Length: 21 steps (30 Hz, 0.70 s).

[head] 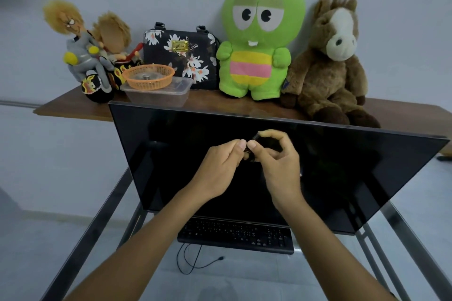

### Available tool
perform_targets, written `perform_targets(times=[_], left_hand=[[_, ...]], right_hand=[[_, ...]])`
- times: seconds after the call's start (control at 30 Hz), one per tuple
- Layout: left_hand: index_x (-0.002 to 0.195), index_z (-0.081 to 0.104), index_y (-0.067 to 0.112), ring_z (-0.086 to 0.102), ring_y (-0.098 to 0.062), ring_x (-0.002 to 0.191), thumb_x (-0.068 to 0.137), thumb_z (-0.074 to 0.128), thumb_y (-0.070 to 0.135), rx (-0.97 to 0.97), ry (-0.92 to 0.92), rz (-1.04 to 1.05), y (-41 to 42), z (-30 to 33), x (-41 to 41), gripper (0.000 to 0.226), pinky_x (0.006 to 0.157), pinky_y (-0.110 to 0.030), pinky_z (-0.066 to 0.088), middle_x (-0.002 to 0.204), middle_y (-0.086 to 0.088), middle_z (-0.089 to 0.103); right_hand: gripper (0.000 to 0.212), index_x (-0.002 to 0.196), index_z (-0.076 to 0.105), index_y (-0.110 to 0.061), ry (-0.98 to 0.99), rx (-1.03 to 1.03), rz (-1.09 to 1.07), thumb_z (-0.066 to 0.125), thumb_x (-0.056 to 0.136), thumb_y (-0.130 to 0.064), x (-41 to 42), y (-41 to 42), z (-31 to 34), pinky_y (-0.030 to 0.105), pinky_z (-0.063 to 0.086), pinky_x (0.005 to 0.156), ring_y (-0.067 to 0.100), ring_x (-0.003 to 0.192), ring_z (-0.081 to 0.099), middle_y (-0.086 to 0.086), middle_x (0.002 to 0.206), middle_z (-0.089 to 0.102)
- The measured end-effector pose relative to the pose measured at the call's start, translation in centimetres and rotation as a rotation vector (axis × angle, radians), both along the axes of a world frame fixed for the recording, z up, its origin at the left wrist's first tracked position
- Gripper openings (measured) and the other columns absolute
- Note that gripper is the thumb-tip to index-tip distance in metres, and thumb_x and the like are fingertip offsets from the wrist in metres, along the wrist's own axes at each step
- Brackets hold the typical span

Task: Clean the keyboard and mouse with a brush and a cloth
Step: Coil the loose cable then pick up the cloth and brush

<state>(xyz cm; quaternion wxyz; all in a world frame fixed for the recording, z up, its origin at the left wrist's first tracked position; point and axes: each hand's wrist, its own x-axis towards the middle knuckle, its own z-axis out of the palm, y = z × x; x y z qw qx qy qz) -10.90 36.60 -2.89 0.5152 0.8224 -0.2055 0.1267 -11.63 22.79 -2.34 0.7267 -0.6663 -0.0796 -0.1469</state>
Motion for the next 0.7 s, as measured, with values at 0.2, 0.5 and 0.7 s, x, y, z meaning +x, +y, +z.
perform_targets(times=[0.2,0.5,0.7], left_hand=[[0.075,0.054,0.031,0.053,0.003,0.062,0.104,0.033,0.033,0.026,0.024,-0.035,-0.6,-0.3,-0.2,0.036,0.061,-0.017,0.037,0.064,0.021,0.057],[0.065,0.037,0.03,0.046,-0.004,0.061,0.103,0.034,0.035,0.196,-0.098,0.003,-0.2,-0.7,1.4,0.038,0.057,-0.019,0.032,0.068,0.009,0.045],[0.076,0.046,0.013,0.044,-0.001,0.056,0.103,0.038,0.03,0.086,-0.051,-0.067,-0.6,0.0,1.9,0.033,0.054,-0.016,0.032,0.064,0.01,0.046]], right_hand=[[0.026,0.114,0.07,-0.022,-0.099,-0.413,0.01,0.062,0.091,-0.015,-0.6,-0.5,-0.8,0.017,0.051,0.084,0.002,0.098,0.065,-0.01,0.104,0.072],[0.015,0.092,0.073,-0.021,0.211,-0.463,0.232,0.06,0.093,-0.028,0.2,-1.9,-0.7,0.018,0.043,0.096,-0.001,0.104,0.054,0.001,0.113,0.056],[0.016,0.099,0.07,-0.01,0.409,-0.055,0.453,0.059,0.094,-0.021,0.2,-2.1,0.3,0.043,0.05,0.097,0.022,0.113,0.063,0.008,0.116,0.068]])
